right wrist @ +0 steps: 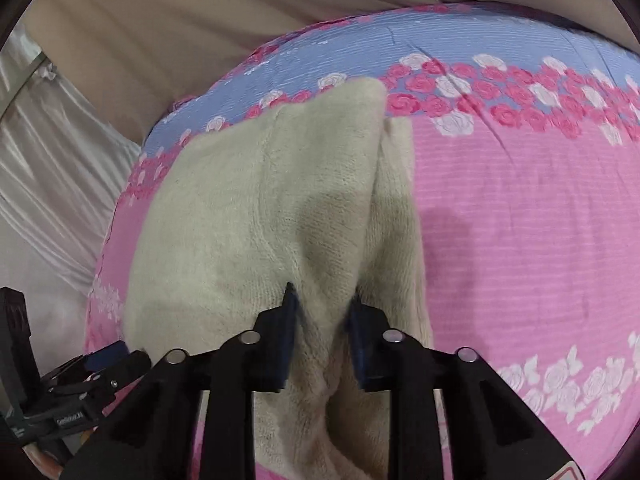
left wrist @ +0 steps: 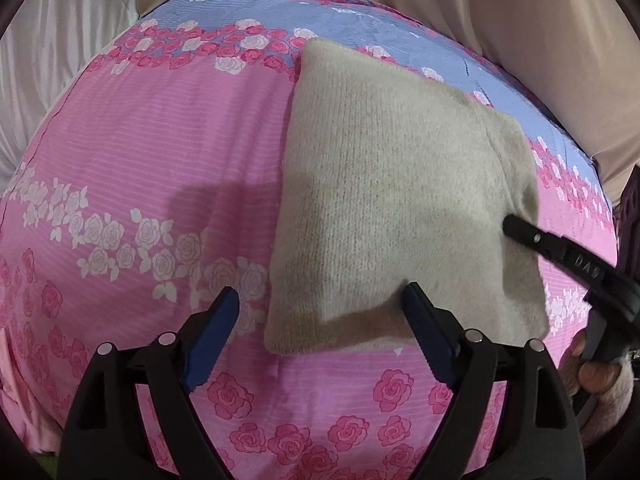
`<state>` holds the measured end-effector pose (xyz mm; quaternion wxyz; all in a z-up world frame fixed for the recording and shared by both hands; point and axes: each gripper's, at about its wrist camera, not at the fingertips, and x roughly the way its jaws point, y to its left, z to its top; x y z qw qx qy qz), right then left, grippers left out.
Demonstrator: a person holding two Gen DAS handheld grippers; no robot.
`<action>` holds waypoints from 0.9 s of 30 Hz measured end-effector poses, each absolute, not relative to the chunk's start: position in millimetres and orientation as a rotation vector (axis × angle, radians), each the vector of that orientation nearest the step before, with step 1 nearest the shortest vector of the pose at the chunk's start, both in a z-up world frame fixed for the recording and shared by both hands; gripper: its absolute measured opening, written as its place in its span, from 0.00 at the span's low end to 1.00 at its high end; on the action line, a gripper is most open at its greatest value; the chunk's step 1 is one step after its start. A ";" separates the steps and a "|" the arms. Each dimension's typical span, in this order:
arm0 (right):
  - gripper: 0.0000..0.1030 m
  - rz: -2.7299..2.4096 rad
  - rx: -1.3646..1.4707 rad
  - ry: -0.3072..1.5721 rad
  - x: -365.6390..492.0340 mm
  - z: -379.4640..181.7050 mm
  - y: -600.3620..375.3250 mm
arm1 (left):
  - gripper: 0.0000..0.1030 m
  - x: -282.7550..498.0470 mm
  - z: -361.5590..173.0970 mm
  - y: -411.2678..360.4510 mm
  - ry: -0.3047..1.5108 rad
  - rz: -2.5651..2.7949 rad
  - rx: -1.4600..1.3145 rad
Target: Fold small clothes
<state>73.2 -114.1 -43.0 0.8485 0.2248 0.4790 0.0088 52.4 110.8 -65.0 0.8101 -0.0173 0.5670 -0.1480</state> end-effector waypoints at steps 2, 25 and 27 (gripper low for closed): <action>0.14 0.009 0.424 0.962 73.9 -25.2 -113.7 | 0.79 51.0 -63.1 110.8 1.205 -0.314 -0.034; 0.88 -0.240 0.304 0.812 -45.9 12.4 -74.7 | 0.95 -8.1 -19.1 93.0 0.838 -0.250 0.108; 0.88 -0.257 0.322 0.842 -48.0 6.3 -75.9 | 0.95 -13.1 -19.2 87.5 0.839 -0.257 0.131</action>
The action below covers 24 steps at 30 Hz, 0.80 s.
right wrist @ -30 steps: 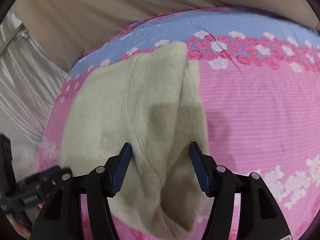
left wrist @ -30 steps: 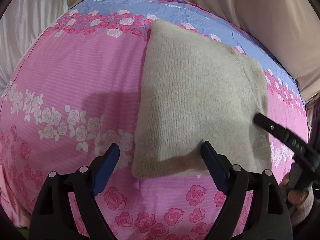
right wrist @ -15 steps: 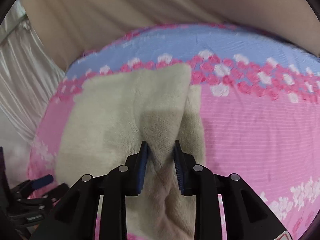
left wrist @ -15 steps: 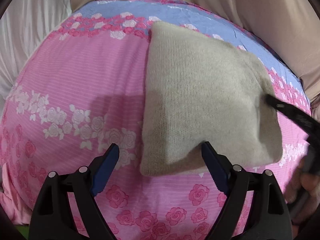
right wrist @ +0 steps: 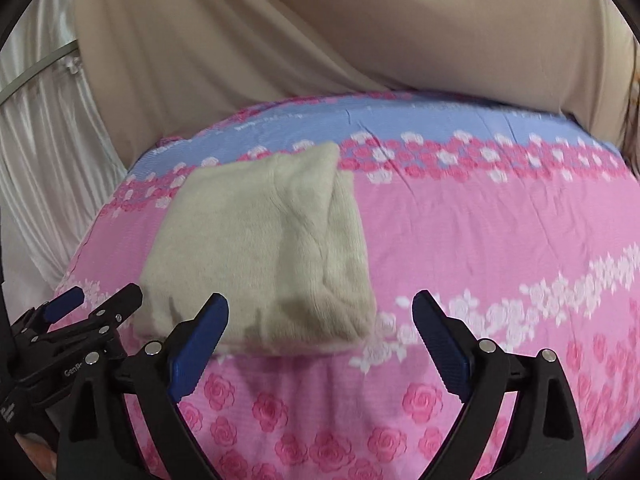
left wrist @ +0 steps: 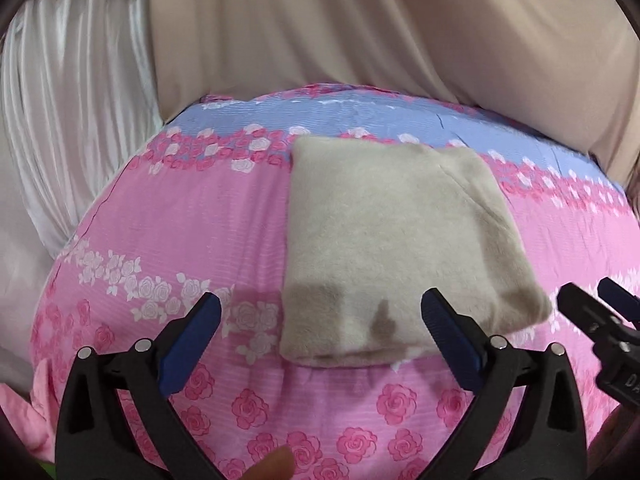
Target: Fold small clothes
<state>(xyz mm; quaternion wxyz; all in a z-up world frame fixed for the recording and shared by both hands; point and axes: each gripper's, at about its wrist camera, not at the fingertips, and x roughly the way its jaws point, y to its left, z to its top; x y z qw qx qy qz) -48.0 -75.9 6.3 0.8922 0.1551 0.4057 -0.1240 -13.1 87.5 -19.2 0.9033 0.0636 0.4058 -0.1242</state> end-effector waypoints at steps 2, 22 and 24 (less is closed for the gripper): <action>0.88 -0.266 0.327 0.850 -48.8 3.4 -73.9 | 0.95 -15.7 -20.2 83.3 0.843 -0.262 0.153; 0.88 -0.246 0.293 0.869 -53.7 -1.8 -46.7 | 0.95 -28.5 -29.1 96.0 0.903 -0.175 0.149; 0.88 -0.243 0.293 0.872 -53.9 -2.4 -46.7 | 0.95 -29.3 -28.7 96.0 0.897 -0.165 0.154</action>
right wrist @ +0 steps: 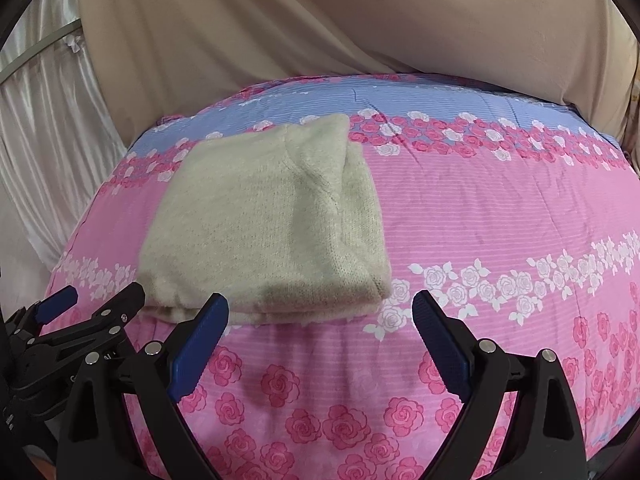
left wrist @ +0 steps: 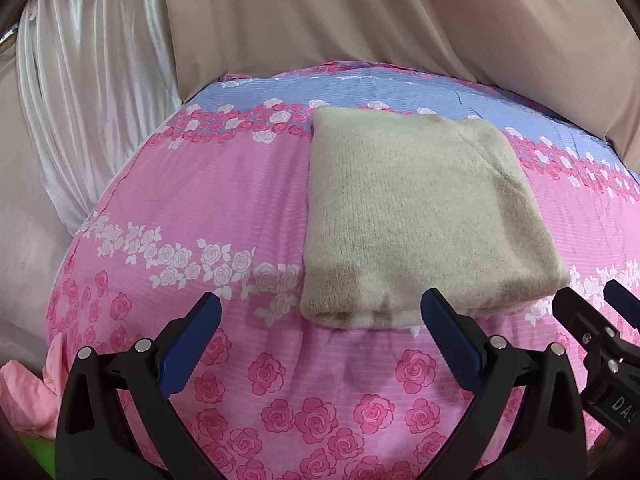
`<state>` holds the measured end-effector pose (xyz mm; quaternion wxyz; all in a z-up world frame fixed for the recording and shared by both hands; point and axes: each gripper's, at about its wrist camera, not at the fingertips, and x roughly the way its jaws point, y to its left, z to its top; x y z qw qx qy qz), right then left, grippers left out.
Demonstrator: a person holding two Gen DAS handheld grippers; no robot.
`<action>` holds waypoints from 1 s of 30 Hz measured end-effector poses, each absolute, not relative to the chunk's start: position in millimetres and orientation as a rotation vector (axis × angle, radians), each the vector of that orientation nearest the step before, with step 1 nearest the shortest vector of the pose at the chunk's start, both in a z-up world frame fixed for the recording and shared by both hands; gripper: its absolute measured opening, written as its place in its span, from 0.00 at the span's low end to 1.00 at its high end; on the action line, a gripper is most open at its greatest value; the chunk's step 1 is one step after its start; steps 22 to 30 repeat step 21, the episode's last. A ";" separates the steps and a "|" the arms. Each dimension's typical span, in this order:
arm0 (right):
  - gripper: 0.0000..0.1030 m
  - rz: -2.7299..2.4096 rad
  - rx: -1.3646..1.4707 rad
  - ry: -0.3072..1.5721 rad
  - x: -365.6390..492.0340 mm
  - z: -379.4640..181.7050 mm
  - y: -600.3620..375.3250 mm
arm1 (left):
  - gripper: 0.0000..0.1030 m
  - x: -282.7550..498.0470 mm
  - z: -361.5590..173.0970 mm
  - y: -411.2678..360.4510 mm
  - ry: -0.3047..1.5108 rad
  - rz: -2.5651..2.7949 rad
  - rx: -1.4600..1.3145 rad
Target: Fold small clothes
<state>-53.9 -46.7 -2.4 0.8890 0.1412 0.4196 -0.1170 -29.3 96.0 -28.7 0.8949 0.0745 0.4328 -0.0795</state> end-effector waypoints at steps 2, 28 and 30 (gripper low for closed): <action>0.88 -0.243 0.294 0.871 -54.1 -2.4 -46.5 | 0.95 -30.1 -28.6 96.5 0.895 -0.160 0.152; 0.88 -0.219 0.274 0.873 -48.5 -3.5 -34.4 | 0.95 -28.5 -33.2 90.6 0.921 -0.164 0.176; 0.88 -0.219 0.274 0.873 -48.5 -3.5 -34.4 | 0.95 -28.5 -33.2 90.6 0.921 -0.164 0.176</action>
